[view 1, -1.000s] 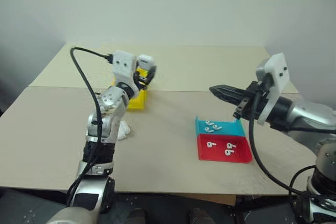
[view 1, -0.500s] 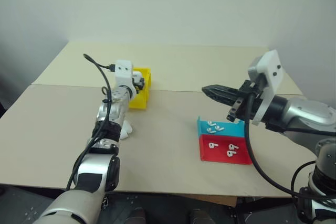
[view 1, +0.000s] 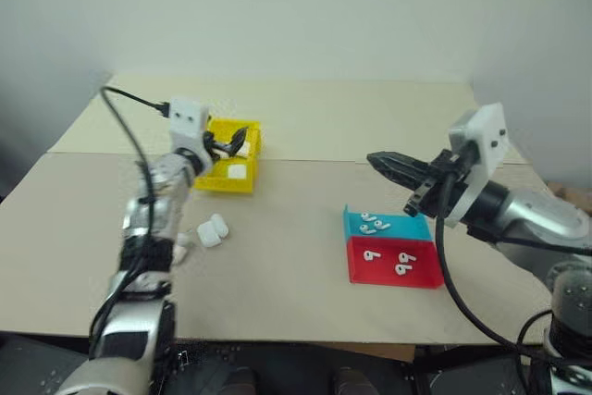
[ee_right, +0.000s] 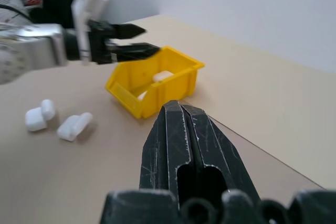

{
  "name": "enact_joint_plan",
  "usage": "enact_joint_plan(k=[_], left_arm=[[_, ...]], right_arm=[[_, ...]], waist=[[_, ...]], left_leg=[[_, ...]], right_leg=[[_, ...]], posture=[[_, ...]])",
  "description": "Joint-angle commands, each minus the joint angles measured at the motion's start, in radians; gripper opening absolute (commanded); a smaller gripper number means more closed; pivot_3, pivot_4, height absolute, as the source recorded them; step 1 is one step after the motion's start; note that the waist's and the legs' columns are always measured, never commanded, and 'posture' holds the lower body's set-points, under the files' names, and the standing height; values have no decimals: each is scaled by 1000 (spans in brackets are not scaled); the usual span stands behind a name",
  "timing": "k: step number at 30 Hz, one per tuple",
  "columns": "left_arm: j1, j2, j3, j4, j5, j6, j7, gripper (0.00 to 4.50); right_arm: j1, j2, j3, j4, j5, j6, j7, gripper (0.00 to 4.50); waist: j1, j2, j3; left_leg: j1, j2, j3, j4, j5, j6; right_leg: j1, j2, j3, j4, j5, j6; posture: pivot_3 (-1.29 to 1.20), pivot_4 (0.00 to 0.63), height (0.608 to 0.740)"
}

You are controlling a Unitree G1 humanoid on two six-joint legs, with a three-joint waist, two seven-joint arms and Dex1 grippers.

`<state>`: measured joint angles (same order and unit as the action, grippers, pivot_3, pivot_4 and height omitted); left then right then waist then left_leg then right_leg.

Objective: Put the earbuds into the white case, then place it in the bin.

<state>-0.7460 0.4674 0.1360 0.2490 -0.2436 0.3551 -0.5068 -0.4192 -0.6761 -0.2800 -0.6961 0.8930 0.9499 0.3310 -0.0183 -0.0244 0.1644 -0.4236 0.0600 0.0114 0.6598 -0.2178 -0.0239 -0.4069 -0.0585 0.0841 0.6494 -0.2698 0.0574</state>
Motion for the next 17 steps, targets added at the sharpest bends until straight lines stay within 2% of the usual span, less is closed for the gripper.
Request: enact_joint_plan(k=[1,8,11,14,17], left_arm=[[96,106,24,-259,-127,58,-196,4475],[363,274,156,-566,-384,172,-414,4475],[452,372,219,-643,-493,215,-535,4475],[477,431,269,-686,-575,271,-553,4475],[492,449,279,-714,-565,252,-540,4475]], right_arm=[[82,1,1,31,-89,-144,83,0],[218,-120,50,65,-202,-291,334,0],[241,-161,19,59,-173,-311,418,0],[253,-196,2,59,-180,-327,469,0],[258,-211,-16,60,-165,-329,499,0]], waist=[[1,0,0],[3,0,0],[-3,0,0],[-1,0,0],[4,0,0]], left_leg=[[0,0,0,0,0,0],[2,1,0,0,0,0],[3,2,0,0,0,0],[3,3,1,0,0,0],[5,2,1,0,0,0]], right_leg=[[0,0,0,0,0,0],[3,0,-1,0,0,0],[2,1,-1,0,0,0],[3,1,-1,0,0,-1],[5,1,-1,-1,0,0]], posture=[[0,150,740],[0,150,740],[0,150,740],[0,150,740],[0,150,740]])
